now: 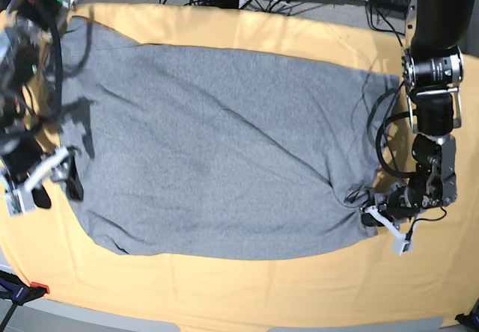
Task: Layout the t-shirt on the table in an organized manner, then fold the t-shirt properly
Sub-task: 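Move the left gripper down to the hem corner beside it and grasp, then grasp the other hem corner with the right gripper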
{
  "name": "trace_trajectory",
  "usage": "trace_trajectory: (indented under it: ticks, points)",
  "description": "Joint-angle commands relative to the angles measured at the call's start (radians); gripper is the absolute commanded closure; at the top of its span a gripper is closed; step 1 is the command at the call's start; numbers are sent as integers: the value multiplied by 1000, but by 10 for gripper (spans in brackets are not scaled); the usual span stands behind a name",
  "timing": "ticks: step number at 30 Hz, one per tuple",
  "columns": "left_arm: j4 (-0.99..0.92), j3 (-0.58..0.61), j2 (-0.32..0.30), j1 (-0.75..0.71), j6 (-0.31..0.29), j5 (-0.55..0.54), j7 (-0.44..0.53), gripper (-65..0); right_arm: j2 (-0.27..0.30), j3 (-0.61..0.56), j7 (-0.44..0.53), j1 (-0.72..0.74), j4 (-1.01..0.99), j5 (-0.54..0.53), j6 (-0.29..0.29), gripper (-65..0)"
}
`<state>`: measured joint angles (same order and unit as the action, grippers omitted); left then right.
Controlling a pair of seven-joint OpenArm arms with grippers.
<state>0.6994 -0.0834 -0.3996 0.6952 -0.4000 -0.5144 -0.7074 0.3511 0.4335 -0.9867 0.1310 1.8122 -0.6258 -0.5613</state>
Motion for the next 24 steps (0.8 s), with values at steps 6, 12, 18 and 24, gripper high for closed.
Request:
trace_trajectory:
  ticks: [6,12,18,24]
  points:
    - [18,-2,-15,45,-11,-52,-6,0,17,-89,94,243,-324,89,83,-441]
    - [18,-2,-16,45,-12,-80,-8,0,17,-89,123,456,-652,84,105,-441]
    - [18,-2,-16,45,-12,-90,-8,0,17,-89,162,604,-970,93,166,-432]
    - [18,-2,-16,45,-12,-89,-9,0,14,-86,281,625,-1123,189,266,-433]
